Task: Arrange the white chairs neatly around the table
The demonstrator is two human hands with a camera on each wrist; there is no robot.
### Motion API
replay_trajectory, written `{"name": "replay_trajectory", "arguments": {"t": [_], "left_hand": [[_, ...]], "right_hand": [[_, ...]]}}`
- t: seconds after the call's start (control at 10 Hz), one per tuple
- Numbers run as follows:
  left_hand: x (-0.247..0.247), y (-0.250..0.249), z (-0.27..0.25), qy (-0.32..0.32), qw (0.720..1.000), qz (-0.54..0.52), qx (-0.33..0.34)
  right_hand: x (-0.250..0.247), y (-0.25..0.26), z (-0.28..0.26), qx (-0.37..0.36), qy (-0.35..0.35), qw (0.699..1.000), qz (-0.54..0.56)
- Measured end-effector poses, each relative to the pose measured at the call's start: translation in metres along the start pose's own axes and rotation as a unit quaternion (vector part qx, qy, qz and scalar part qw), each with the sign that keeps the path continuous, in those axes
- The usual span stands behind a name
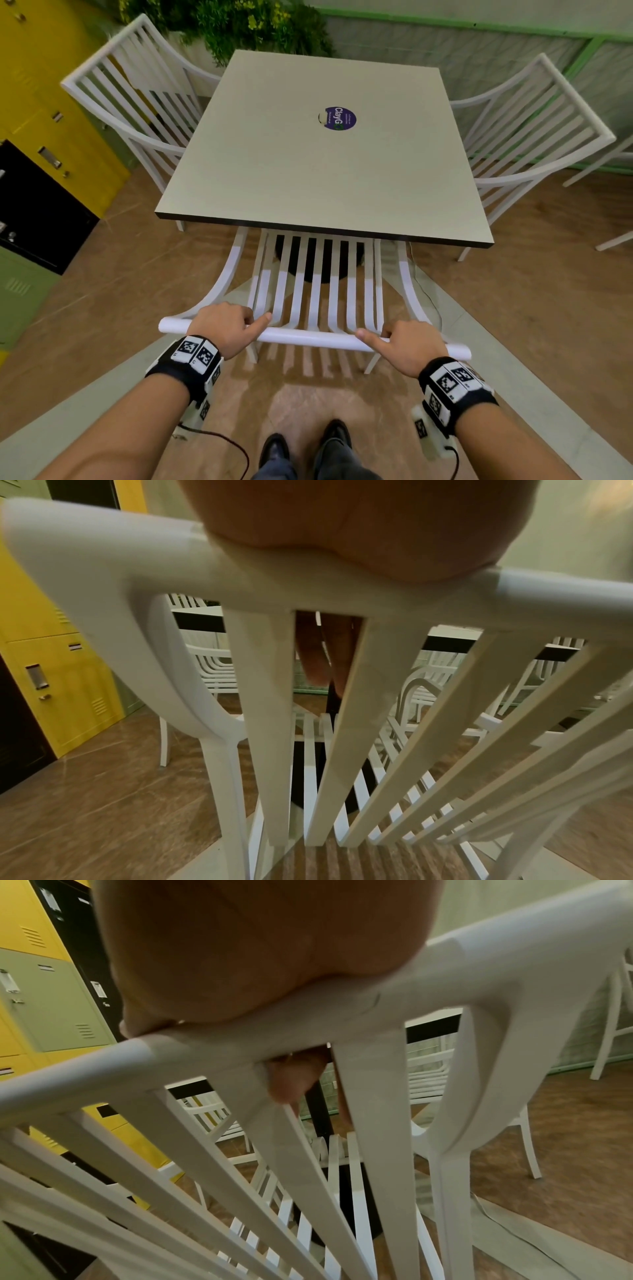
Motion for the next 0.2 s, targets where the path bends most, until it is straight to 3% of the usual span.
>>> {"name": "replay_trajectory", "arguments": {"t": [0.1, 0.2], "left_hand": [[-0.006, -0.001, -0.009, -0.072, 0.997, -0.018, 0.011], [-0.014, 0.004, -0.039, -0.187, 0.979, -0.058, 0.046]], "right_hand": [[0.005, -0.005, -0.006, 0.01, -0.059, 0.998, 0.029], [-0.007, -0.013, -0.034, -0.011, -0.244, 0.968, 0.051]]}}
Point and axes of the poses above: each hand's wrist, its own z-axis towards the middle knuckle, its own x-axis out of the palm, y = z × x, the point moved 7 cm from there along z, towards the middle knuckle, and after that the axes turned 13 degrees about -z, right-handed, at the moved point
